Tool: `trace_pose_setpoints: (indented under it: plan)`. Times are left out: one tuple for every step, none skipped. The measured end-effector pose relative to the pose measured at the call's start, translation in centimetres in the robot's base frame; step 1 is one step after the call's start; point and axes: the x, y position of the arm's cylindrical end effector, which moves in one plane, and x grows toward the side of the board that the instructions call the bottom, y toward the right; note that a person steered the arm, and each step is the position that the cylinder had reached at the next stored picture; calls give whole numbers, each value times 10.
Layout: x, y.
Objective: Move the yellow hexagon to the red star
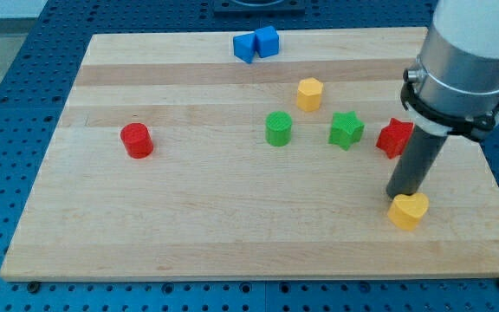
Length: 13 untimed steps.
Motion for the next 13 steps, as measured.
trace_pose_setpoints:
  plan:
    - [13,0]
    - [12,0]
    - [-8,-24]
    - [-23,-81]
    - [-39,-160]
    - [-68,-234]
    - [-118,-253]
    - [-182,-226]
    - [-222,-209]
    - [-222,-209]
    - [-221,-210]
    - [-221,-205]
    - [-212,-201]
